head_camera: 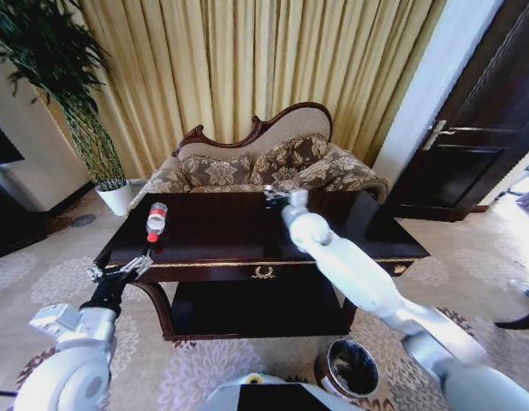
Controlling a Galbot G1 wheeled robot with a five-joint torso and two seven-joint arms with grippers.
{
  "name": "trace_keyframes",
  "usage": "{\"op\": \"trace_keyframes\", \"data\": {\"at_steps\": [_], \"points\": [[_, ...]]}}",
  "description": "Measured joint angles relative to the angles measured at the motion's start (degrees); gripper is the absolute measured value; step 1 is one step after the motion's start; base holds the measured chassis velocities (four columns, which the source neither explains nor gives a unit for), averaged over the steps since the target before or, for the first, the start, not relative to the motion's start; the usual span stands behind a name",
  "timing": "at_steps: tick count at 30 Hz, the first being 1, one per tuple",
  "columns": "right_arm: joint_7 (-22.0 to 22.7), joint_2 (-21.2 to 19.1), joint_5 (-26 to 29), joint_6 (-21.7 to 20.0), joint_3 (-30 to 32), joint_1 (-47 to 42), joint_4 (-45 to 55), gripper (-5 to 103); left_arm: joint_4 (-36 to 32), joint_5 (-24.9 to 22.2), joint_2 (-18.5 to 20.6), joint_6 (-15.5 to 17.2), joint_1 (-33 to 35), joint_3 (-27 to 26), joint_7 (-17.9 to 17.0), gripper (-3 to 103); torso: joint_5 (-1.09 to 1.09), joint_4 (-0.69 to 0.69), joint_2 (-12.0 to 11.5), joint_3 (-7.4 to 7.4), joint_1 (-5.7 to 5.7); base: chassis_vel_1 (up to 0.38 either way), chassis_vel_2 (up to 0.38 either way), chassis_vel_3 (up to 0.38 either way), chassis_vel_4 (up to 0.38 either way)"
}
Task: Move to the front of the table and place the trash on the table into the trash bin.
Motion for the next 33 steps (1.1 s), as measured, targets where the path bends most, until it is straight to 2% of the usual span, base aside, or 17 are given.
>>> {"op": "trace_keyframes", "data": {"at_steps": [2, 8, 10, 16, 25, 33], "points": [[-2.4, -2.0, -2.4, 2.2, 4.7, -4.0, 0.9, 0, 0.0, -0.2, 0.3, -0.1, -0.1, -0.2, 0.6, 100, 0.00, 0.00, 0.0, 0.00, 0.00, 0.000, 0.000, 0.000, 0.000], [-5.8, -4.5, -5.4, 4.7, 11.6, -11.5, 3.5, 0, 0.0, -0.3, 0.9, -0.3, -0.3, -0.2, 1.5, 100, 0.00, 0.01, 0.0, 0.00, 0.00, 0.000, 0.000, 0.000, 0.000], [-7.6, -5.7, -8.0, 5.7, 17.2, -18.5, 6.0, 0, 0.0, -0.3, 1.5, -0.3, -0.7, 0.2, 1.7, 100, -0.01, 0.00, 0.0, 0.00, 0.00, 0.000, 0.000, 0.000, 0.000], [-7.6, -6.3, -12.0, 6.0, 26.2, -29.8, 11.9, 0, 0.0, -0.3, 2.1, -0.3, -1.4, 1.2, 1.8, 100, -0.02, 0.00, 0.0, -0.01, 0.00, 0.000, 0.000, 0.000, 0.000], [-7.5, -4.5, -12.8, 5.7, 32.5, -38.2, 16.9, 0, 0.0, 0.0, 2.2, -0.3, -1.5, 1.7, 2.1, 100, -0.02, 0.01, 0.0, 0.00, 0.01, 0.004, -0.008, -0.005, 0.004], [-7.1, -3.0, -13.2, 5.6, 34.1, -41.5, 19.1, 0, 0.0, 0.3, 2.0, -0.3, -1.8, 2.3, 2.1, 100, -0.02, 0.01, 0.0, 0.00, 0.01, 0.098, -0.110, -0.092, 0.102]]}}
